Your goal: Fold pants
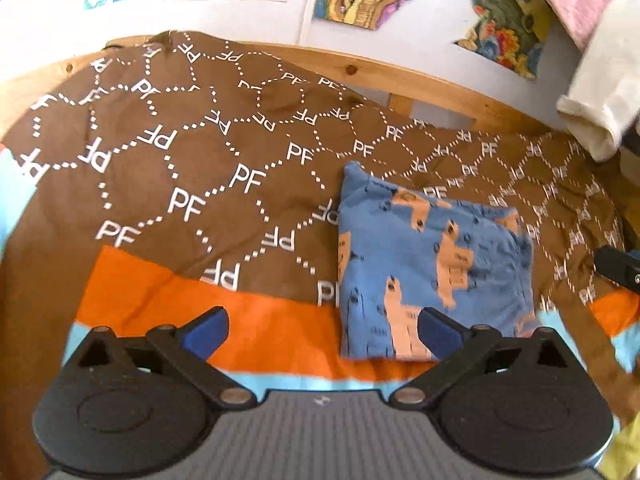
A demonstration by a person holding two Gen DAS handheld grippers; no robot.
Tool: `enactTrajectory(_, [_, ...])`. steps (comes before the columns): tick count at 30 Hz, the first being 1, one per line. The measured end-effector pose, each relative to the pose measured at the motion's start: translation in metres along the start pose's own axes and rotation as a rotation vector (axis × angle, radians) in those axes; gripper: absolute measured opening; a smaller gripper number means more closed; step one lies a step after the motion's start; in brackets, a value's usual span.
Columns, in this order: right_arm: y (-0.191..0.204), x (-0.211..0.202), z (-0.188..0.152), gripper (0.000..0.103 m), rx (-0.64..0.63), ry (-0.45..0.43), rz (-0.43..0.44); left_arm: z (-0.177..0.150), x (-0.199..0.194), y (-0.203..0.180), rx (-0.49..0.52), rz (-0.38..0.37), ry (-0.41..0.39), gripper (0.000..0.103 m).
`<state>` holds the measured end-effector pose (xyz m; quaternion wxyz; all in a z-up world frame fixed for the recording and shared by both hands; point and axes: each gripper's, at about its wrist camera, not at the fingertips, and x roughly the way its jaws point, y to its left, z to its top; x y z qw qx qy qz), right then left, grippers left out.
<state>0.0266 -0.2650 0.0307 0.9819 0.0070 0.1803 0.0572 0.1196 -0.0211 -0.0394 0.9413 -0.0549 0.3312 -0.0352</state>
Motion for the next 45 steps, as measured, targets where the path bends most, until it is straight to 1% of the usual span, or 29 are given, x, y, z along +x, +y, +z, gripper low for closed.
enactTrajectory(3, [0.009,-0.017,-0.013,0.102,0.0,0.009,-0.011,-0.018,-0.017,-0.003,0.028,0.031,-0.007,0.103])
enactTrajectory(6, [0.015,-0.027,-0.027,0.102,0.004,0.026,-0.02,-0.031,-0.027,-0.005,0.043,0.055,0.008,0.103])
enactTrajectory(10, [0.022,-0.033,-0.047,0.102,-0.002,0.067,-0.032,-0.039,-0.032,-0.003,0.034,0.063,0.027,0.103])
enactTrajectory(15, [0.026,-0.036,-0.06,0.102,-0.017,0.106,-0.047,-0.04,-0.034,-0.001,0.043,0.091,0.009,0.103])
enactTrajectory(28, [0.02,-0.035,-0.061,0.102,0.015,0.12,-0.052,-0.041,-0.029,-0.002,0.064,0.102,0.026,0.103])
enactTrajectory(38, [0.019,-0.033,-0.062,0.102,0.019,0.132,-0.051,-0.043,-0.026,-0.001,0.065,0.097,0.051,0.103])
enactTrajectory(45, [0.02,-0.032,-0.062,0.102,0.012,0.137,-0.046,-0.042,-0.027,0.0,0.062,0.094,0.045,0.103])
